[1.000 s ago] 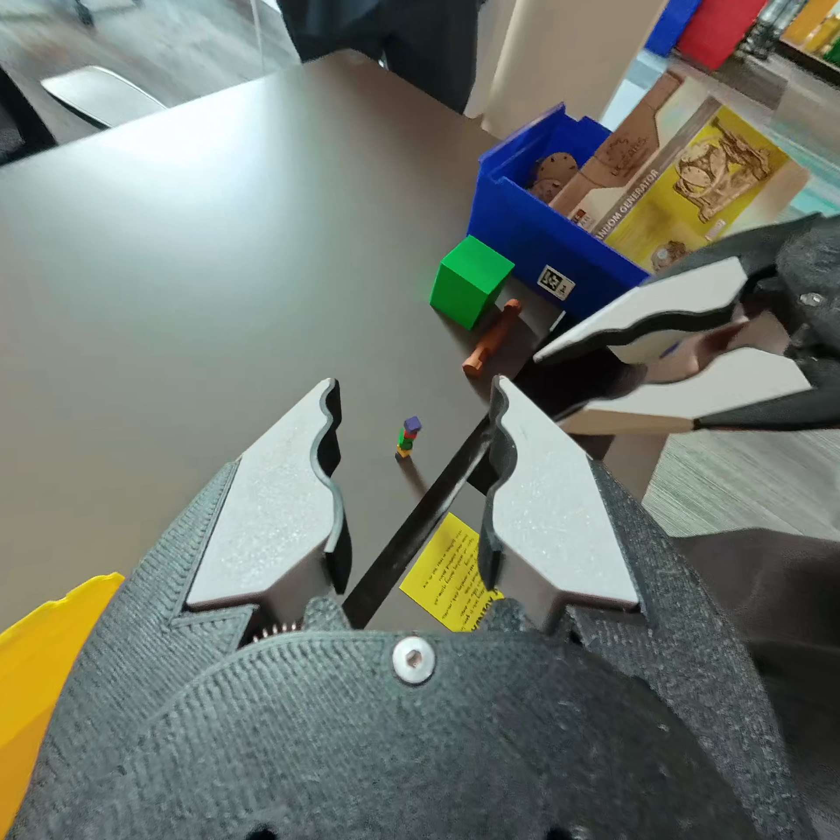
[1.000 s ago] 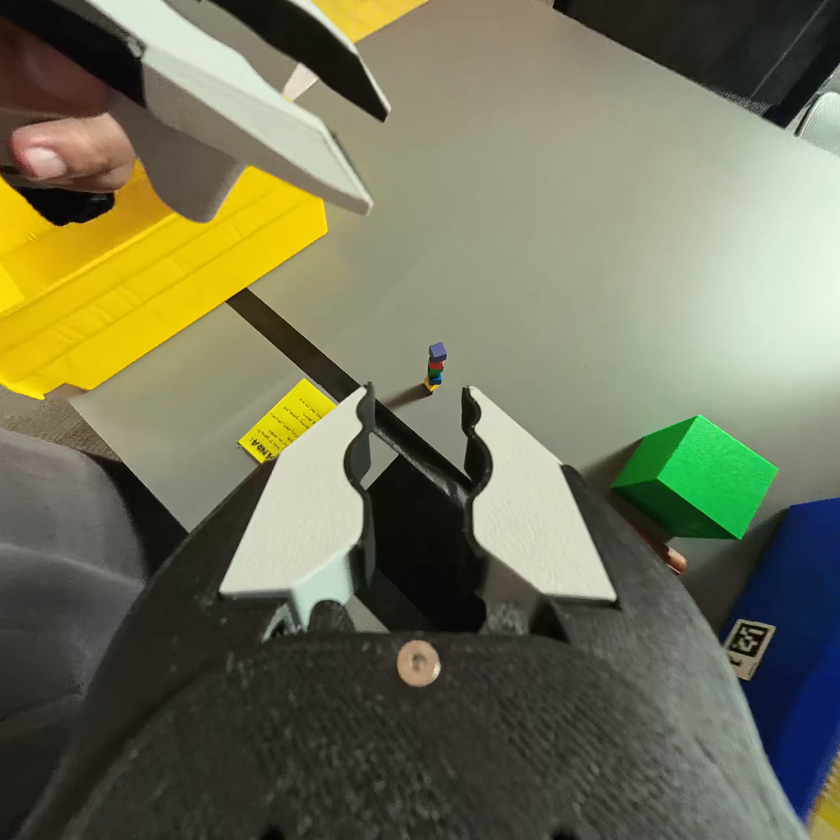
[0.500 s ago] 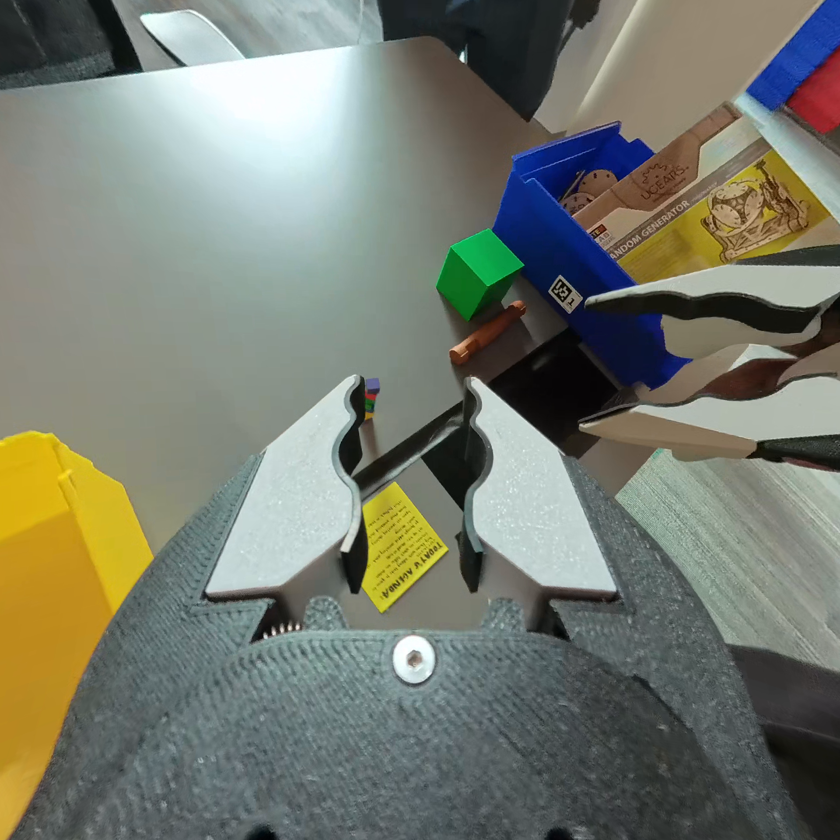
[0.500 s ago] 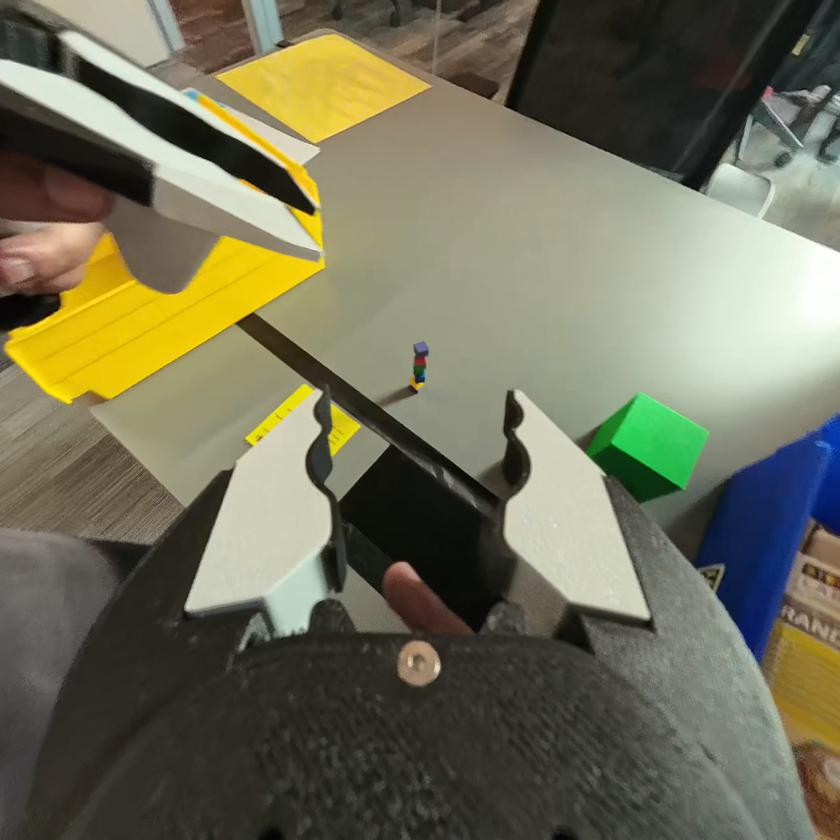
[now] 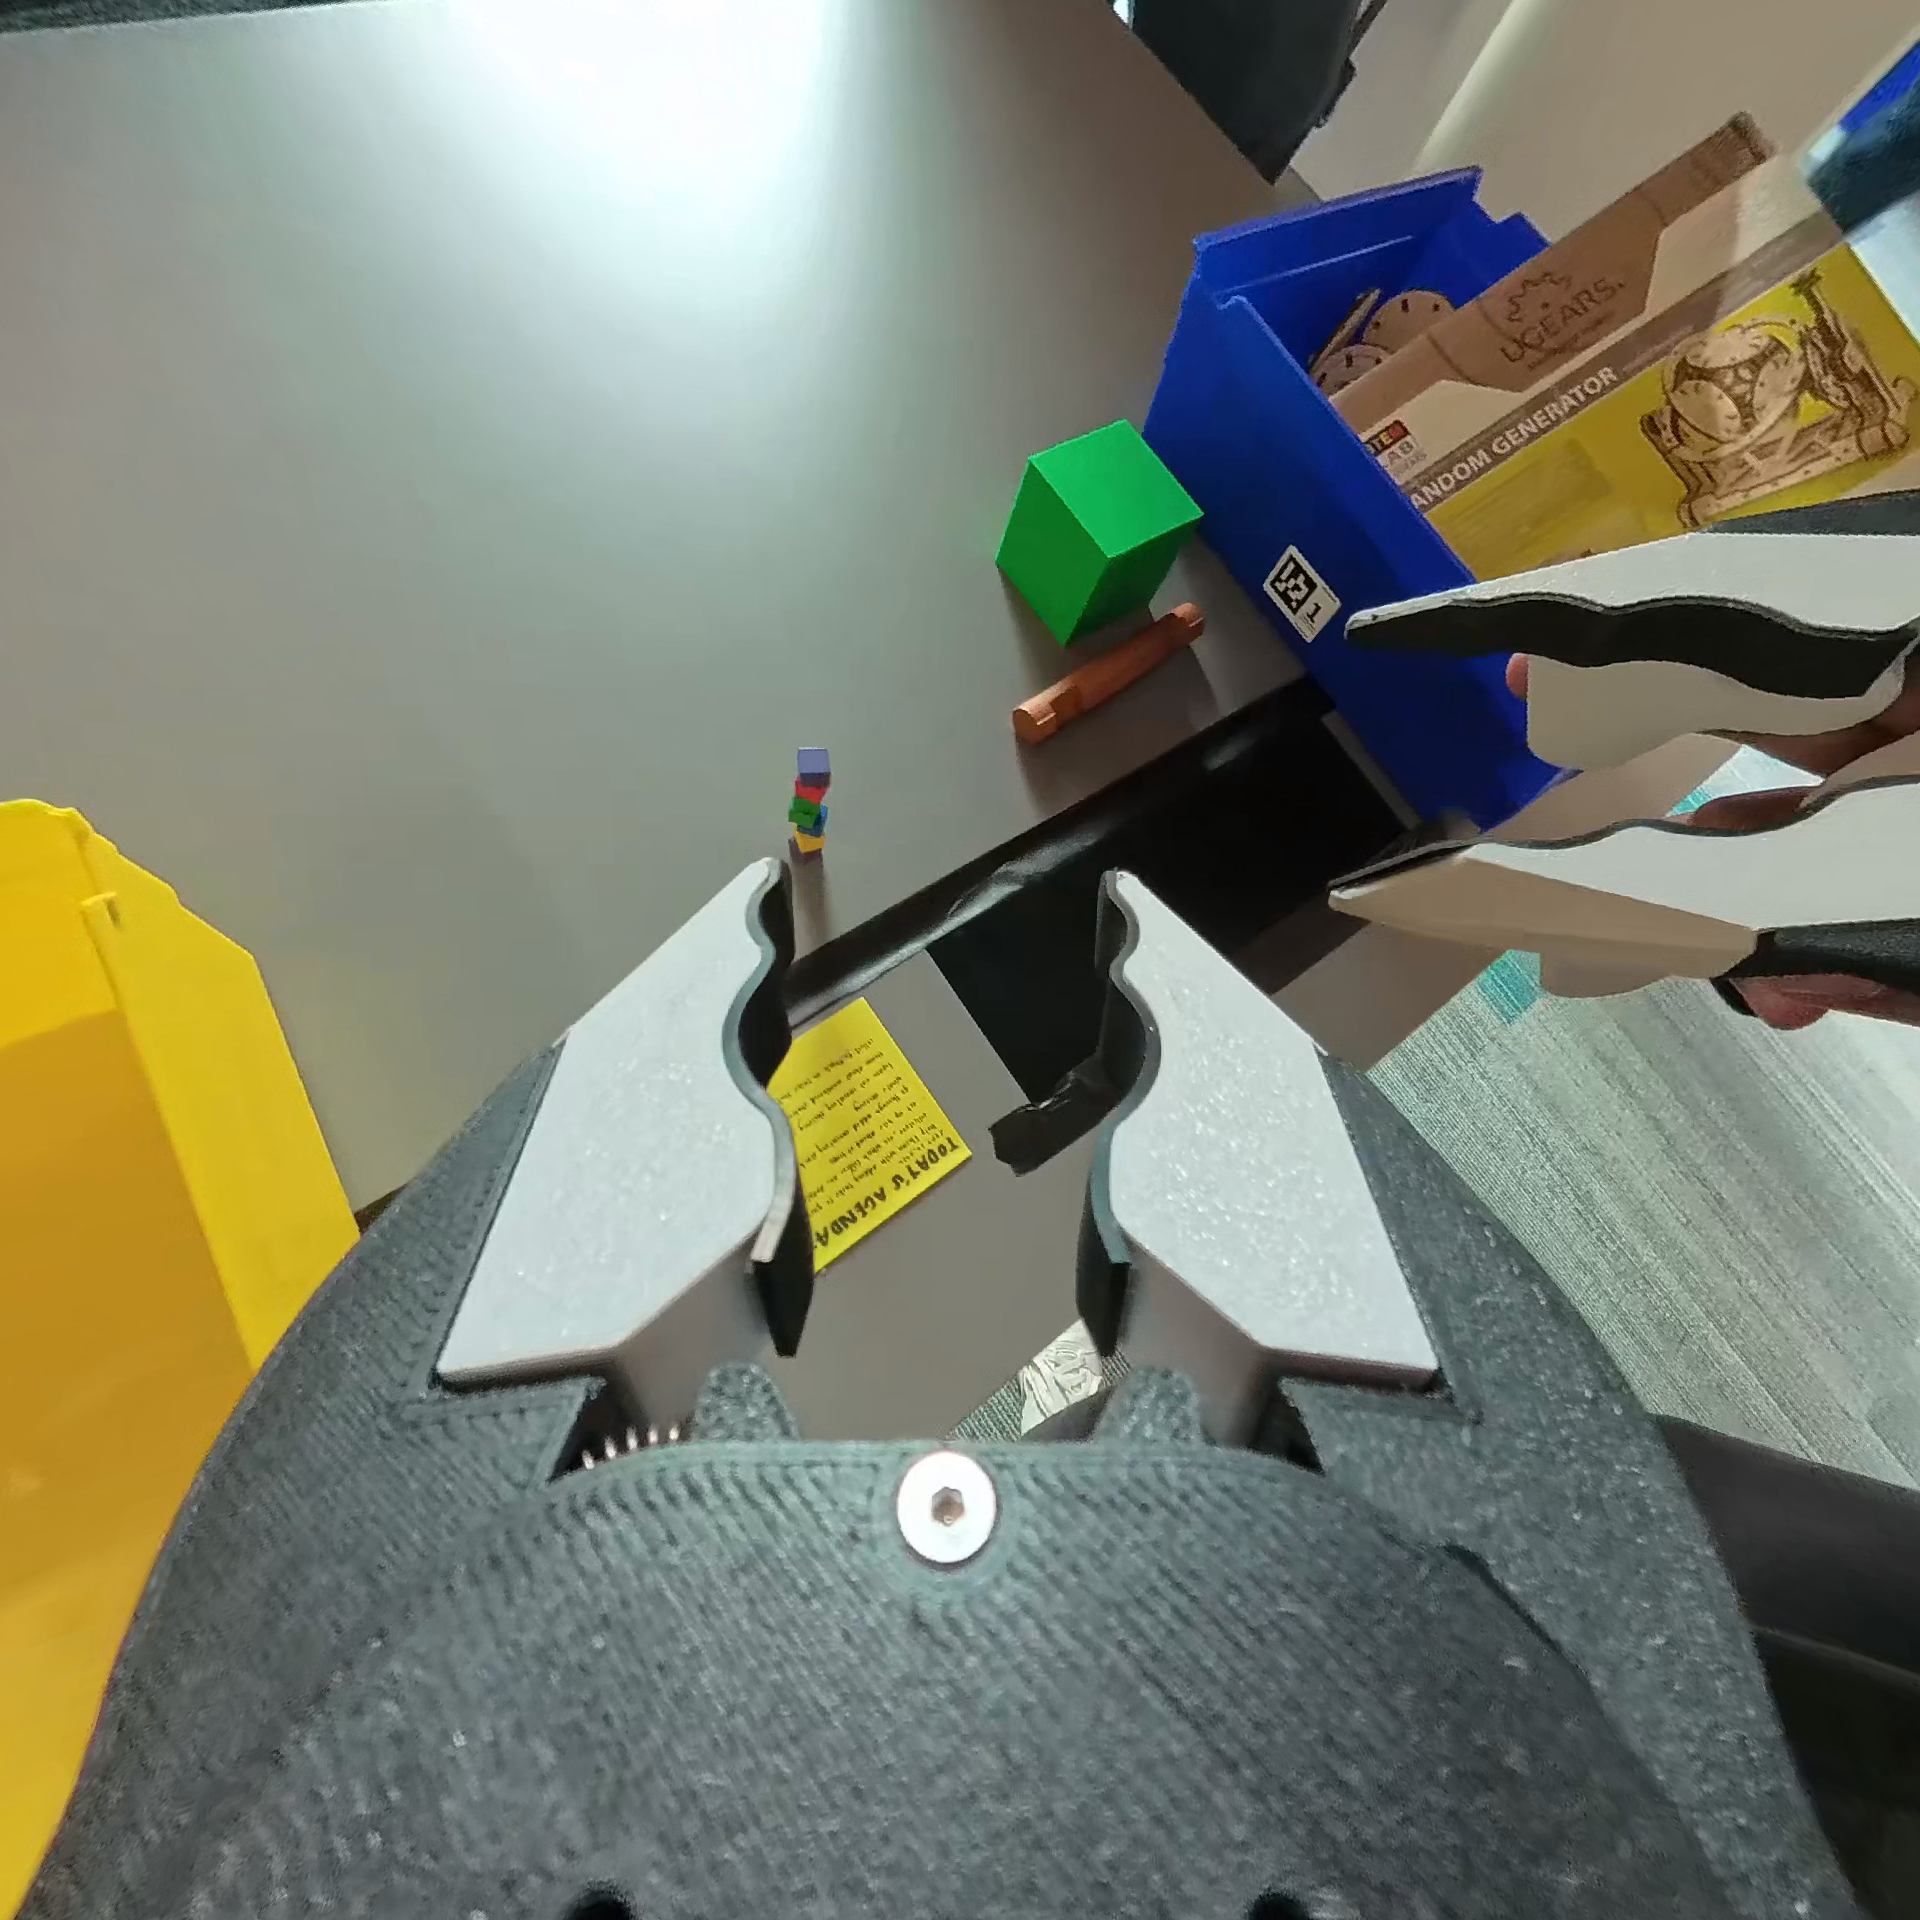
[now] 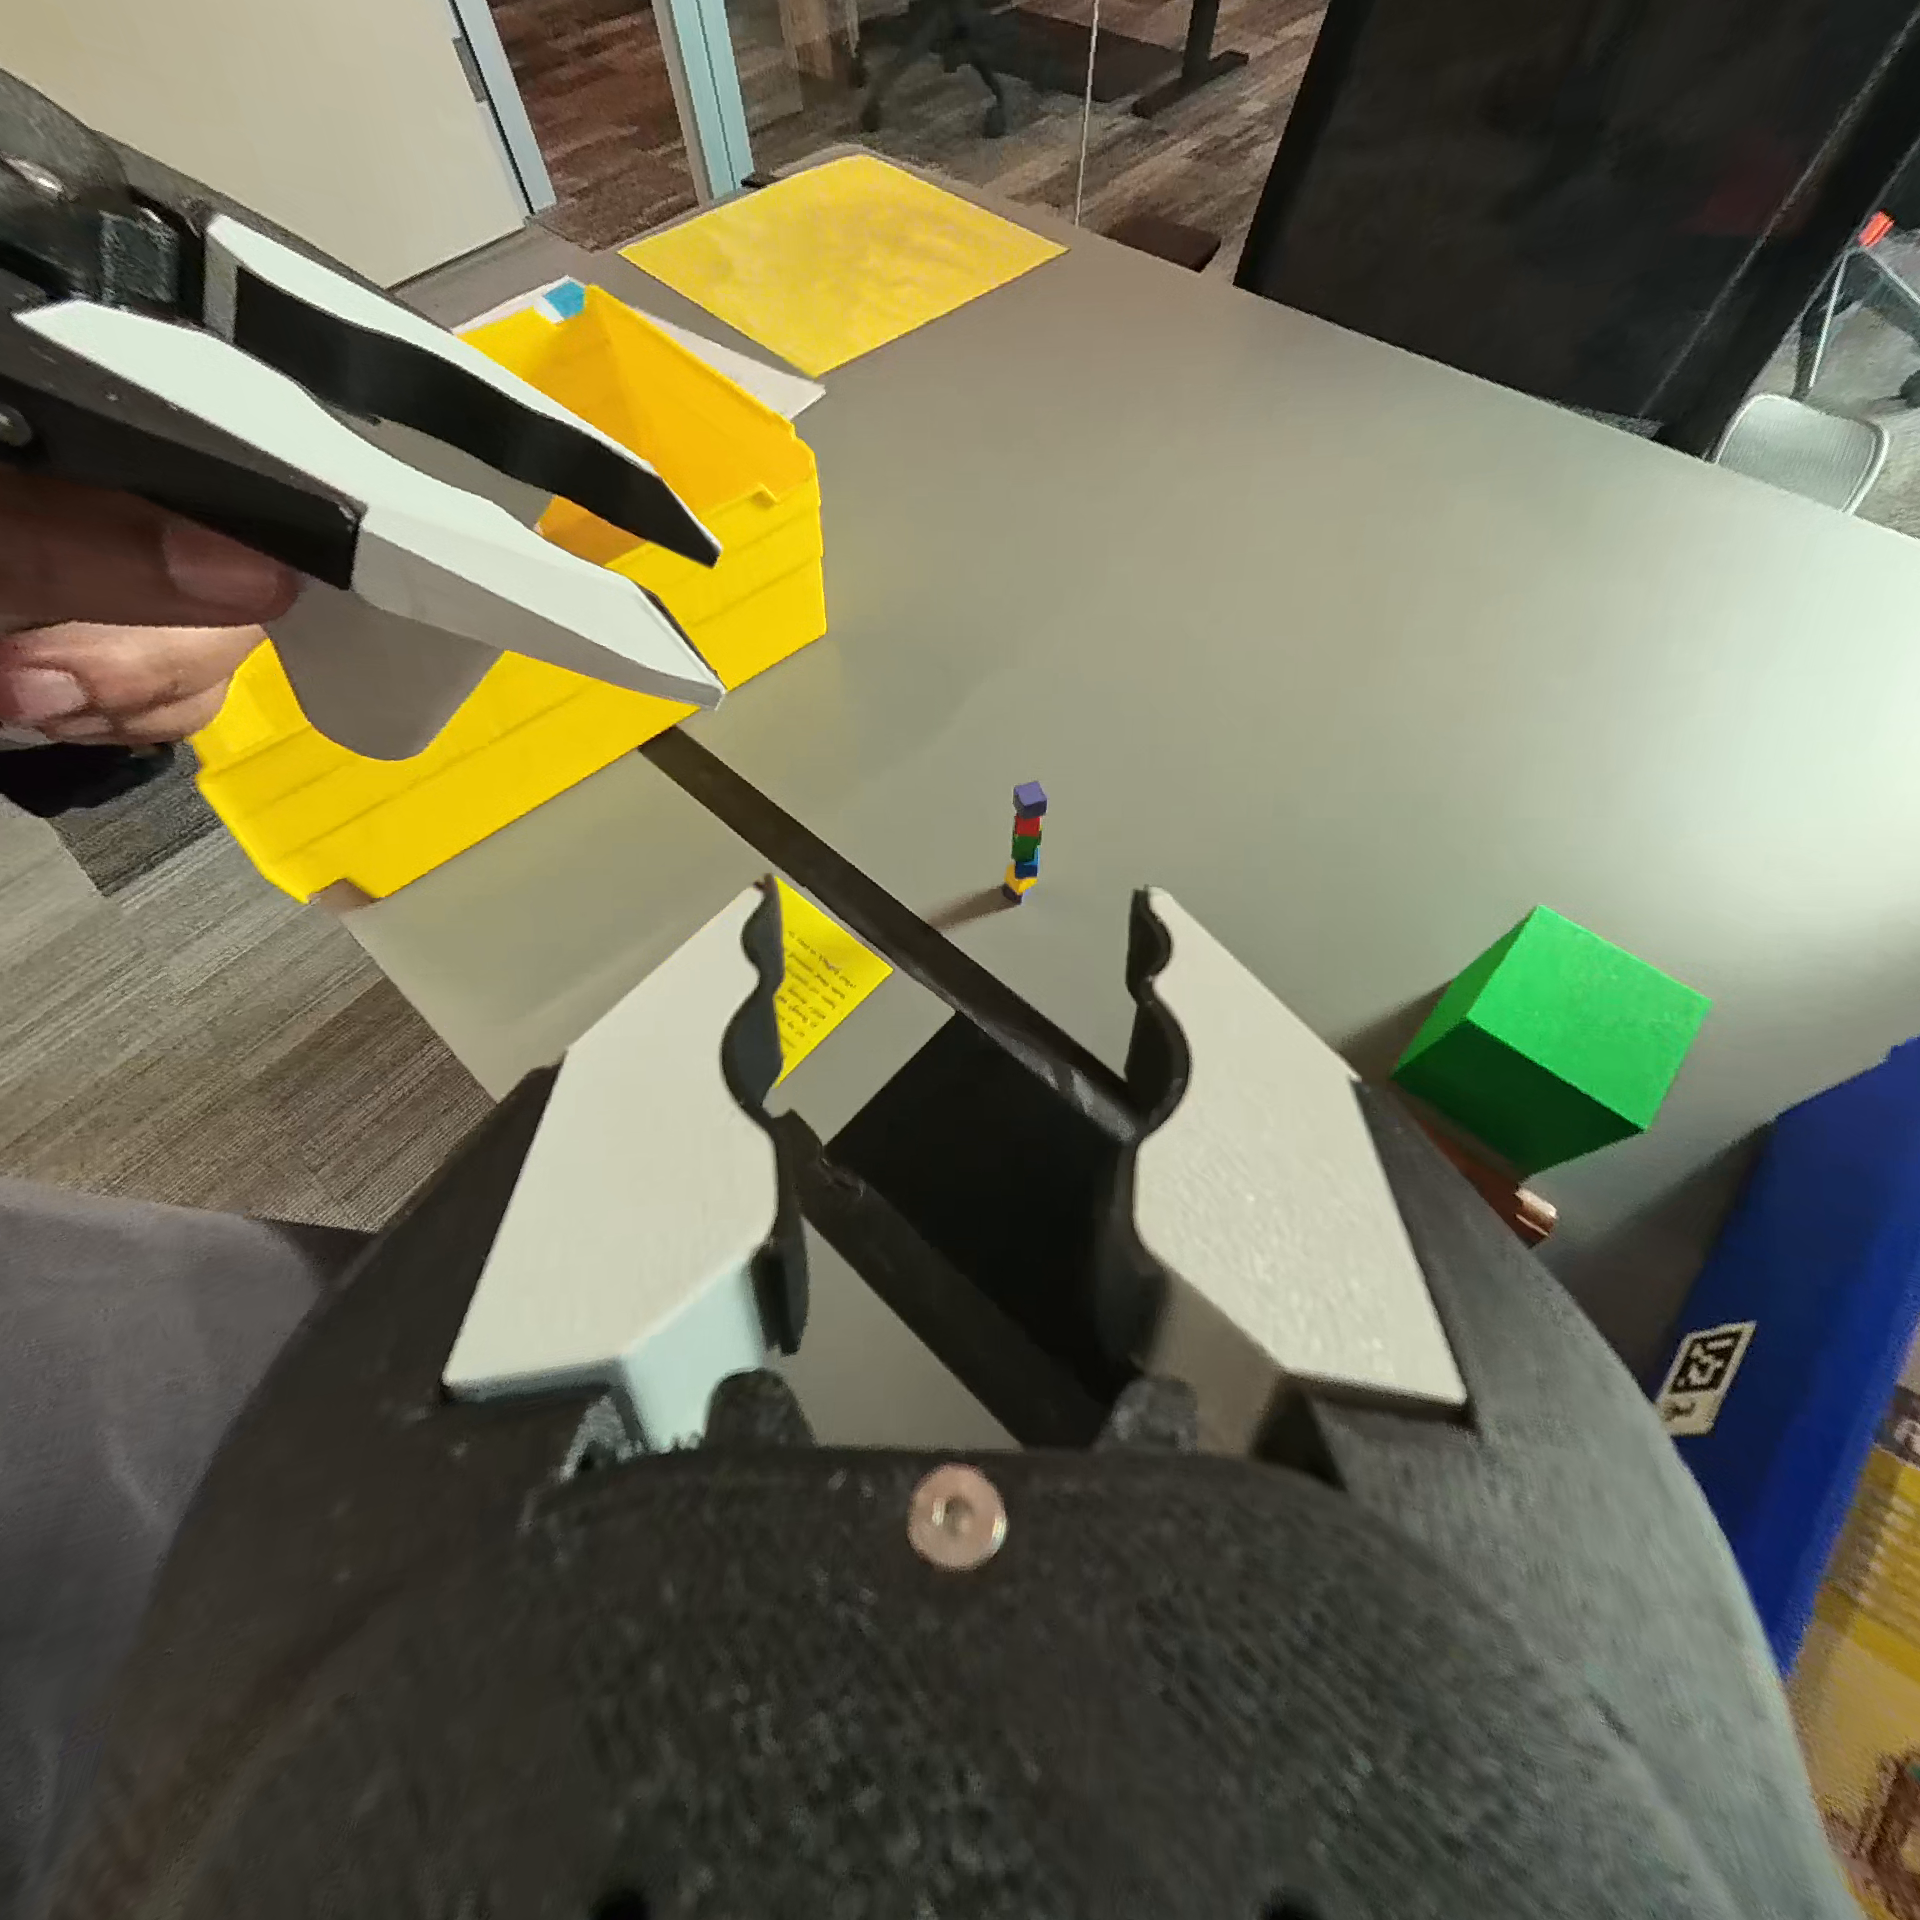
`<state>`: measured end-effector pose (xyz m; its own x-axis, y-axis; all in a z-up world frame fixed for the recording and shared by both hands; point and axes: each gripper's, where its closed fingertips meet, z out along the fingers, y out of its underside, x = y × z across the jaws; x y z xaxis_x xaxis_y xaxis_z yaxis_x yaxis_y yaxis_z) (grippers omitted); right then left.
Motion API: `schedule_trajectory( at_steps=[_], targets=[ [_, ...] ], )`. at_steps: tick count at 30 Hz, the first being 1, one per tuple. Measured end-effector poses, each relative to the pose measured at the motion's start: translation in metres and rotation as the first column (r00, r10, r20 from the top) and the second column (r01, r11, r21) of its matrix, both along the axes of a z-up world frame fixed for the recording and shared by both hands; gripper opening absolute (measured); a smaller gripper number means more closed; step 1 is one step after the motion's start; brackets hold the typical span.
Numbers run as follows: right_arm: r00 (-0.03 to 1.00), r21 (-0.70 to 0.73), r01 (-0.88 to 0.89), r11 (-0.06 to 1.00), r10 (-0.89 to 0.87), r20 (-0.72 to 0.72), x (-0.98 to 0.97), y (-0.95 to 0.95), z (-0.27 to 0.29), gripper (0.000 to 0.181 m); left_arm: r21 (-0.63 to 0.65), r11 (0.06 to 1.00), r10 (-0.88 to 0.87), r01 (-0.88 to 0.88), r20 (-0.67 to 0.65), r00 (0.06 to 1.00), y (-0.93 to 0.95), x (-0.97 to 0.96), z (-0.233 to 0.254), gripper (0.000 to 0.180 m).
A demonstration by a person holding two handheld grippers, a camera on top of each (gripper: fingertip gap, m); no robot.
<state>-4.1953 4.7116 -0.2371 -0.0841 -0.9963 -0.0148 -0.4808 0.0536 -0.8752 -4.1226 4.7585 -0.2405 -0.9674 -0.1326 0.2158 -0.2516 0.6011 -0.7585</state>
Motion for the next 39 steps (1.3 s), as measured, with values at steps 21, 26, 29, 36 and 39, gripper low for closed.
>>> schedule_trajectory(
  at_steps=[21, 26, 29, 36, 39],
  targets=[
    [0.957, -0.051, 0.291, 0.955, -0.290, 0.021, 0.046, -0.043, 0.002, 0.000, -0.036, 0.972, -0.232, 0.233, 0.046, 0.972, -0.044, 0.085, -0.005, 0.072],
    [0.957, -0.038, 0.290, 0.956, -0.289, 0.022, 0.046, -0.047, 0.002, 0.000, -0.042, 0.961, -0.274, 0.274, 0.022, 0.962, -0.047, 0.079, -0.004, 0.060],
    [0.962, -0.021, 0.270, 0.963, -0.269, 0.040, 0.050, -0.054, 0.006, 0.000, -0.037, 0.970, -0.241, 0.242, 0.029, 0.970, -0.048, 0.076, -0.007, 0.063],
    [0.986, -0.026, 0.155, 0.988, -0.153, 0.062, 0.056, -0.054, 0.017, 0.000, -0.052, 0.979, -0.197, 0.198, 0.017, 0.980, -0.051, 0.057, -0.003, 0.049],
    [0.993, -0.008, 0.107, 0.994, -0.107, 0.048, 0.053, -0.046, 0.010, 0.000, -0.052, 0.983, -0.176, 0.176, 0.013, 0.984, -0.049, 0.052, -0.005, 0.035]
  ],
)
